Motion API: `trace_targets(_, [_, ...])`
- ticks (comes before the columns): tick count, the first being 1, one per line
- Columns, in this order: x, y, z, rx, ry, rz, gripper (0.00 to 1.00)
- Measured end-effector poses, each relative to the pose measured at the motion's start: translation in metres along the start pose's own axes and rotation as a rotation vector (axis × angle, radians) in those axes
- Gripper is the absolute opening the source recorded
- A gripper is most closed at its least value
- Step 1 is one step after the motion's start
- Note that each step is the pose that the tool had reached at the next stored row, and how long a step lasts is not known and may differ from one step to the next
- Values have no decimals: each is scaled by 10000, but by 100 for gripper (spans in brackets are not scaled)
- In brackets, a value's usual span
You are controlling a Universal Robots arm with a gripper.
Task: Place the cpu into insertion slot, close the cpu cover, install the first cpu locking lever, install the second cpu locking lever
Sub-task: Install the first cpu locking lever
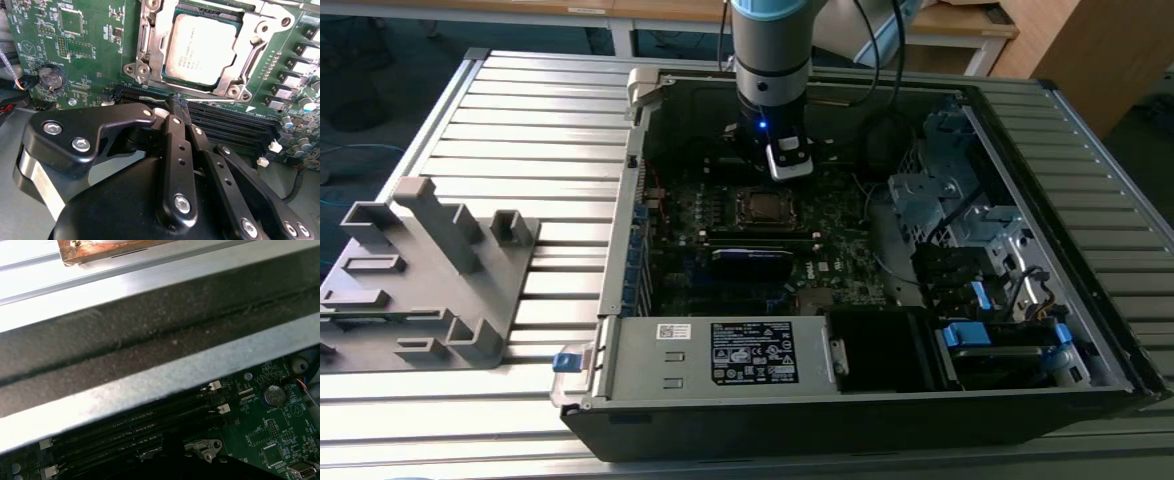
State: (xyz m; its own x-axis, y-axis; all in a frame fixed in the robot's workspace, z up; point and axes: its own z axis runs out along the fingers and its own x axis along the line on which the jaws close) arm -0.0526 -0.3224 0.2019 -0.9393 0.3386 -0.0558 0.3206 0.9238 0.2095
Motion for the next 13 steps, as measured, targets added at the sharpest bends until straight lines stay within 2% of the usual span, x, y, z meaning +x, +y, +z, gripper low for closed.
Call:
trace_targets(6, [0, 0, 3, -8, -2, 0, 11])
trace_targets(9, [0, -2, 10, -46, -43, -6, 11])
trace_targets(13, [1, -2, 11, -47, -48, -7, 11])
